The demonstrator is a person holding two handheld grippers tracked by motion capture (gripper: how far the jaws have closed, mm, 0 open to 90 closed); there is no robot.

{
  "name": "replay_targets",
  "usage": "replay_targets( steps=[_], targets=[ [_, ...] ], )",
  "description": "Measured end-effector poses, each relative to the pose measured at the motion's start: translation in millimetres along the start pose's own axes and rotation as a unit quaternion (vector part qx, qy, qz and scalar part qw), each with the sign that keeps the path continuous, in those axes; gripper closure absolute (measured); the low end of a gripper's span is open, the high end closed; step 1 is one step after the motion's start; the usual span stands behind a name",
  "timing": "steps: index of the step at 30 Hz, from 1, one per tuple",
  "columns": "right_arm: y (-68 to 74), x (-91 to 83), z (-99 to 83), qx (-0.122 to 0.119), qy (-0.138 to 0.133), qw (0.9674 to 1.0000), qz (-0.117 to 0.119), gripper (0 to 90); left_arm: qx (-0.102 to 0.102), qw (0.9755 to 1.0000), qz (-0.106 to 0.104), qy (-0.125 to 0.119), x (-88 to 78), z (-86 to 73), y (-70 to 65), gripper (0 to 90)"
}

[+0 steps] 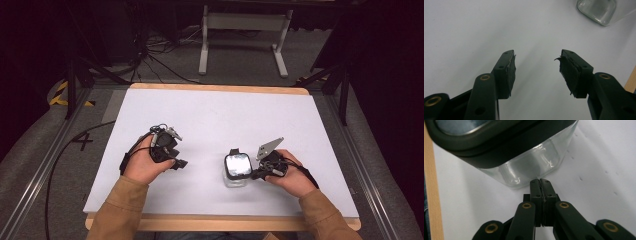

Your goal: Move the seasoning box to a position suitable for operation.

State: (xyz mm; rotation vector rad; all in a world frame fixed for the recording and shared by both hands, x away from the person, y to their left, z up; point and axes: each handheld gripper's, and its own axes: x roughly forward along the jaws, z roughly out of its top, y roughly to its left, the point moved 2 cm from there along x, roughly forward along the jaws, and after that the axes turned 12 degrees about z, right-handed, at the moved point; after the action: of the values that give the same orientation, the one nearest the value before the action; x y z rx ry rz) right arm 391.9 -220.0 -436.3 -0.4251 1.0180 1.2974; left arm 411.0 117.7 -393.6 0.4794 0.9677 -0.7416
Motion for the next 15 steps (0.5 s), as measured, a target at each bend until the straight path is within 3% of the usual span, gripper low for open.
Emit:
replay_targets(
  steps=[9, 11, 15],
  targets=[
    [1.3, 2.3, 0.4, -0.002, 0.004, 1.0000, 0.009, 90.0, -0.003, 1.0000, -0.002, -0.005, 0.5, -0.1, -0.3, 46.9],
    [0.2, 1.0, -0.7, 0.004, -0.006, 0.9998, 0.018, 89.9, -0.001, 1.0000, -0.003, -0.003, -0.3, 0.2, -0.2, 46.9],
    [-3.1, -11.5, -3.6, 0.018, -0.027, 0.9995, -0.004, 90.0, 0.002, 0.9999, -0.004, -0.011, -2.1, 0.8, 0.0, 47.6]
  ],
)
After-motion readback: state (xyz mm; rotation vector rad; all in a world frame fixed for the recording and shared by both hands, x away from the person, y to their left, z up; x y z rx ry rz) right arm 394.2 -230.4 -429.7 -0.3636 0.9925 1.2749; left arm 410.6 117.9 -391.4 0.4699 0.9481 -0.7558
